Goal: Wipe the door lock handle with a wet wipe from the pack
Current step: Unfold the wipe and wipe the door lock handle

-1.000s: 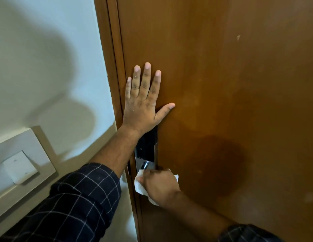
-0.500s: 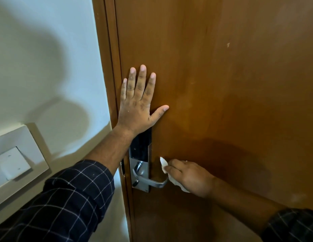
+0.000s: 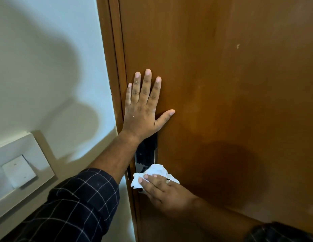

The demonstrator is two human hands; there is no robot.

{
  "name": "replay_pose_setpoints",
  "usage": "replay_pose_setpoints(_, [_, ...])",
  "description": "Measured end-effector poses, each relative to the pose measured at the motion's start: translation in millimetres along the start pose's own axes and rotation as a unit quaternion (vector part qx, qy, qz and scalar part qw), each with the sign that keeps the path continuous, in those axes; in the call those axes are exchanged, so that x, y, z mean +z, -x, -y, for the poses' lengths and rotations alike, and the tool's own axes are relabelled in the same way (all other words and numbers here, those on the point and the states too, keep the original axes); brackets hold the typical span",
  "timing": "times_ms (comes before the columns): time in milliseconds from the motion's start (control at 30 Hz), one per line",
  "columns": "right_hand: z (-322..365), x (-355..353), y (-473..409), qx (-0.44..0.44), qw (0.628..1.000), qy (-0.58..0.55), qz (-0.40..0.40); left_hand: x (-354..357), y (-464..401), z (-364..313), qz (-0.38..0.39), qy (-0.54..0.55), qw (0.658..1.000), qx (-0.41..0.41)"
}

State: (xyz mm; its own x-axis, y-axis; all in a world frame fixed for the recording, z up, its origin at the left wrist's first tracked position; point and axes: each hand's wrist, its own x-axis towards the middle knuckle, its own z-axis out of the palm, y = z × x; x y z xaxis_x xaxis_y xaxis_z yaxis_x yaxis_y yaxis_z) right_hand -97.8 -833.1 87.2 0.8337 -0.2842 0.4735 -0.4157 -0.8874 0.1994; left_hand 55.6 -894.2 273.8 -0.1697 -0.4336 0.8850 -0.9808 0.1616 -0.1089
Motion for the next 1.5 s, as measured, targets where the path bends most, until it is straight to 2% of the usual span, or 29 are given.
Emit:
replay_pose_setpoints(67, [6.2,7.5,-21.8,0.032,0.999,-0.016,0.026,0.7,0.2,1.1,-0.001,-0.003,1.000,0.002])
replay_pose_setpoints(167, [25.2,10.7,-59.6,0.072,0.990,0.096,0.078,1.0,1.6,1.1,-0.001,-0.008,1.000,0.006])
replay_pose_setpoints(200, [31.0,15.9,-68.4,0.103,0.980,0.114,0.125,1.2,2.6,1.6,0.000,-0.008,1.000,0.007])
replay_pose_setpoints(267, [35.0,21.9,-77.4,0.110,0.962,0.145,0.201,1.7,2.3,1.5,-0.001,-0.007,1.000,0.008])
replay_pose_setpoints(367, [34.7,8.5,-65.4,0.083,0.969,0.161,0.165,2.1,0.8,0.7,-0.003,-0.006,1.000,0.008])
replay_pose_setpoints(500, [21.5,-6.7,-27.0,0.026,0.994,0.081,0.064,1.8,0.0,0.3,0.000,0.000,1.000,0.003])
replay_pose_setpoints(600, [-0.8,-15.9,6.0,-0.037,0.993,0.087,0.076,1.3,-0.1,-0.4,0.000,0.006,1.000,0.003])
replay_pose_setpoints(667, [-12.4,-25.0,21.9,-0.090,0.990,0.097,0.057,0.5,0.4,-0.2,0.000,0.005,1.000,0.004])
replay_pose_setpoints(800, [-26.1,-33.2,44.7,-0.106,0.992,0.061,0.037,-0.8,1.7,-0.6,0.000,-0.001,1.000,0.006])
replay_pose_setpoints(867, [-31.8,-34.6,52.0,-0.103,0.992,0.043,0.058,-1.3,1.6,-0.9,-0.001,-0.002,1.000,0.007])
replay_pose_setpoints(967, [-33.6,-31.3,43.6,-0.143,0.985,0.069,0.062,-0.9,0.4,-0.6,-0.003,-0.003,1.000,0.005])
replay_pose_setpoints(1033, [-25.1,-26.2,25.2,-0.141,0.986,0.064,0.058,-0.4,1.3,-1.1,-0.002,-0.003,1.000,0.003])
replay_pose_setpoints(1133, [-7.1,-10.5,-12.0,-0.075,0.994,0.053,0.061,0.5,2.9,-1.8,-0.001,-0.004,1.000,0.002])
replay_pose_setpoints(1200, [5.5,-2.7,-36.6,-0.047,0.991,0.059,0.111,1.5,3.0,-1.6,0.001,-0.005,1.000,0.004])
replay_pose_setpoints(1267, [15.6,6.4,-52.5,-0.014,0.986,0.114,0.119,2.3,2.6,-0.8,0.000,-0.007,1.000,0.007])
replay_pose_setpoints(1400, [30.7,10.7,-71.4,0.019,0.952,0.238,0.192,3.2,2.6,2.7,-0.002,-0.009,1.000,0.008])
replay_pose_setpoints(1500, [34.8,8.0,-67.6,0.020,0.945,0.258,0.201,2.7,2.3,3.7,-0.001,-0.011,1.000,0.007])
